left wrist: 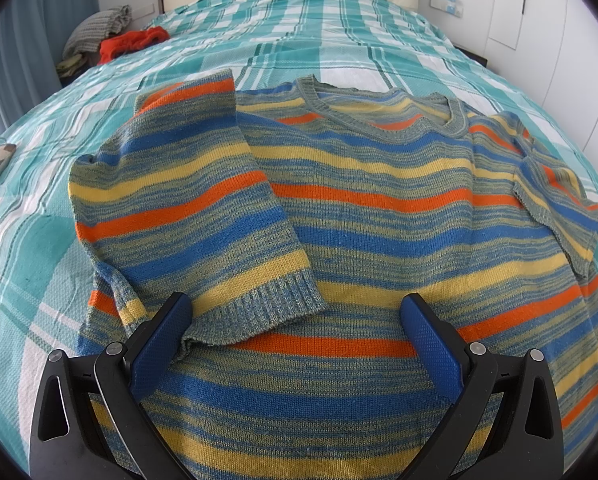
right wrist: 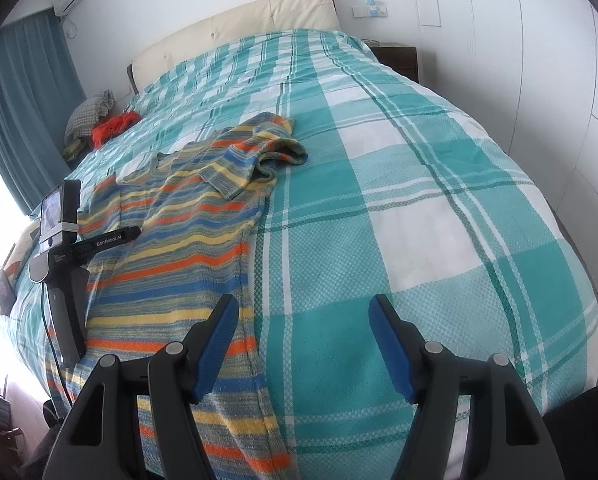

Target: Fold small clothes

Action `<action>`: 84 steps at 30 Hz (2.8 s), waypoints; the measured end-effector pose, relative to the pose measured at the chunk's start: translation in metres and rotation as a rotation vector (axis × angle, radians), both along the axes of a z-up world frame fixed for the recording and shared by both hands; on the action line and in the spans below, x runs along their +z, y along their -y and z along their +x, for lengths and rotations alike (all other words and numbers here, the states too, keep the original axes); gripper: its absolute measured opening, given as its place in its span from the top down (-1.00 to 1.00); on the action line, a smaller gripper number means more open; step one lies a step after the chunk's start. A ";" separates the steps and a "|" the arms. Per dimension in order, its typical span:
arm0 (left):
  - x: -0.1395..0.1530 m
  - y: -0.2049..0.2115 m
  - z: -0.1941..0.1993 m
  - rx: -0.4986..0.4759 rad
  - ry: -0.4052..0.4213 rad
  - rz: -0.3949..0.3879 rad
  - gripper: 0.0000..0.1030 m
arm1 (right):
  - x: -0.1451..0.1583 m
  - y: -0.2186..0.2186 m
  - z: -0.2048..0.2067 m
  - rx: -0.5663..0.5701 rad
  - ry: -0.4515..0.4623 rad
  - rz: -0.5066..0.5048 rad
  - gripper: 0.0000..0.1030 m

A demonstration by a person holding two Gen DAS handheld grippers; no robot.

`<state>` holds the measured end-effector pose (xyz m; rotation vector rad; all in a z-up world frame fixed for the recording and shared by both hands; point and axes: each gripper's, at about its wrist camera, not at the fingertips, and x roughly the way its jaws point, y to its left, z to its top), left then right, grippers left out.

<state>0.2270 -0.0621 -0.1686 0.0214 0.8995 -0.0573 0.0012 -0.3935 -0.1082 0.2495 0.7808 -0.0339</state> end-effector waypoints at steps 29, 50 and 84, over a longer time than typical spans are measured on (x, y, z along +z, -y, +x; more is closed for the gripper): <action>0.000 0.000 0.000 0.000 0.000 0.000 -0.99 | -0.010 -0.006 0.006 0.006 -0.037 -0.015 -0.31; 0.001 0.001 0.000 0.002 -0.001 0.005 -0.99 | -0.033 -0.110 0.250 0.532 -0.164 -0.331 -0.13; 0.002 0.002 -0.001 0.003 0.001 0.004 -0.99 | -0.039 0.218 0.133 -0.186 -0.094 0.555 0.86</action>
